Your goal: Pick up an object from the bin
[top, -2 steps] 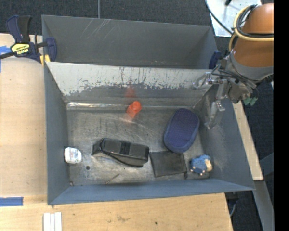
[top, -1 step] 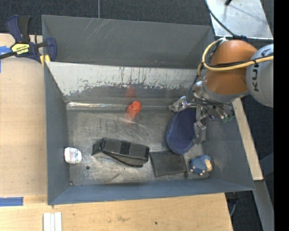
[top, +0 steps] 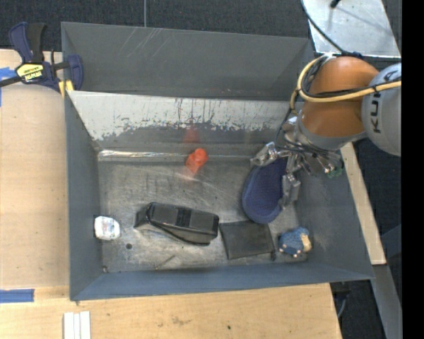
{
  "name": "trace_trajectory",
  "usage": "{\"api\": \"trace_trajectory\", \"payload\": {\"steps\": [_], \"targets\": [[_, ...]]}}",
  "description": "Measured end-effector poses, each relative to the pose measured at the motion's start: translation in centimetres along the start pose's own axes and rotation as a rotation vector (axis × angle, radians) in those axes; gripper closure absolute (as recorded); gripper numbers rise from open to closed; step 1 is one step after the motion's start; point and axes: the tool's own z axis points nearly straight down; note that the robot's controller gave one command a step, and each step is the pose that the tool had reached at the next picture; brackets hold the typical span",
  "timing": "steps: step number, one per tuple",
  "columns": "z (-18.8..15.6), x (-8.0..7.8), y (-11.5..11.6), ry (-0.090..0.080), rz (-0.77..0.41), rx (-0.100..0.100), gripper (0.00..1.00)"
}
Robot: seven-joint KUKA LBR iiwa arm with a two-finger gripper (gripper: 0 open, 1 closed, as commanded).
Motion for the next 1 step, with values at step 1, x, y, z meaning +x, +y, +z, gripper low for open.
{"api": "trace_trajectory", "payload": {"steps": [1], "targets": [[-14.81, 2.99, -1.65, 0.002, -0.360, 0.000, 1.00]]}}
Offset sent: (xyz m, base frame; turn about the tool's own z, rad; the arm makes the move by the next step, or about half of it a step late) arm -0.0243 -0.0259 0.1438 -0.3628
